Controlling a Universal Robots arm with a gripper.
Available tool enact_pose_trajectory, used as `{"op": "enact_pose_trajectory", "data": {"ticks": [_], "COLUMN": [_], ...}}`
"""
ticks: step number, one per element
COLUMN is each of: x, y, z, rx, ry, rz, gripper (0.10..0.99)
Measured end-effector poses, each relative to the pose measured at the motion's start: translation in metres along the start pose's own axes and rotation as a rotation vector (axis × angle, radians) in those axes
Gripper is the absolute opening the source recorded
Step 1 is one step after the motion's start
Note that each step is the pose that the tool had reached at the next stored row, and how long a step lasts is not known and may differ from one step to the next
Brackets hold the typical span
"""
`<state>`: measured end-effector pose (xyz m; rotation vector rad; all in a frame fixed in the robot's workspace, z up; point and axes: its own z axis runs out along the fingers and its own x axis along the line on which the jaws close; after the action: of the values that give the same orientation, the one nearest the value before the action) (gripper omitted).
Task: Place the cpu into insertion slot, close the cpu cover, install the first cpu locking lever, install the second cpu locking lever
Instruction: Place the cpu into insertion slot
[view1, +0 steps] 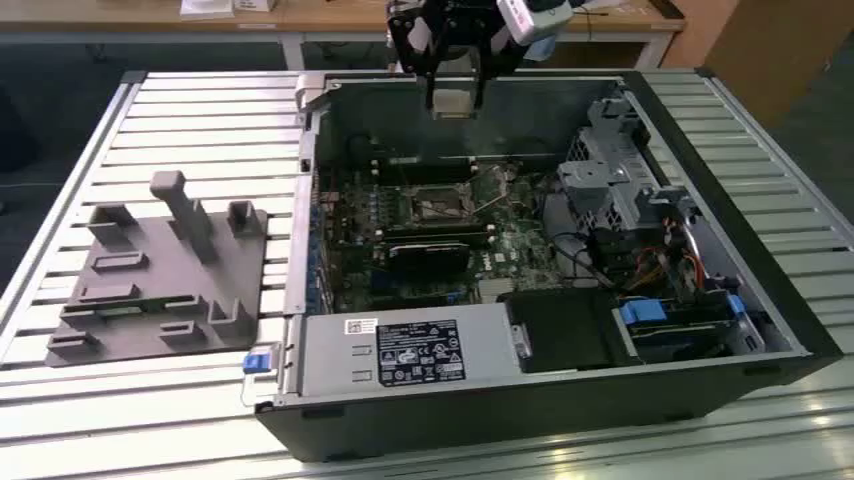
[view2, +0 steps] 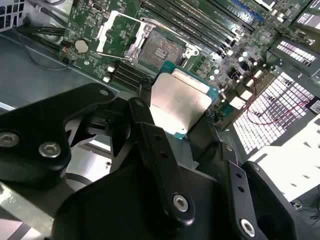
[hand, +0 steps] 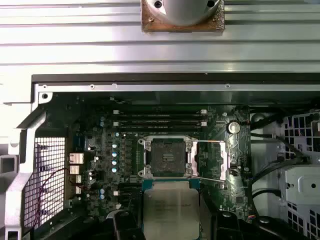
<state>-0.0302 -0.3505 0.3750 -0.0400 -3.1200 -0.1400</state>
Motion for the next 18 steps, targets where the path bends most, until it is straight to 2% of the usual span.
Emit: {"op": "enact_pose_trajectory", "data": {"ticks": [12,18], "x": [0.0,0.0], "y": [0.0,0.0], "z": [0.0,0.0004], "rx": [0.0,-0.001], "ry": [-0.0003,-0.0058], "rz": [0.003,0.065], "gripper": [0.541,0.541]}}
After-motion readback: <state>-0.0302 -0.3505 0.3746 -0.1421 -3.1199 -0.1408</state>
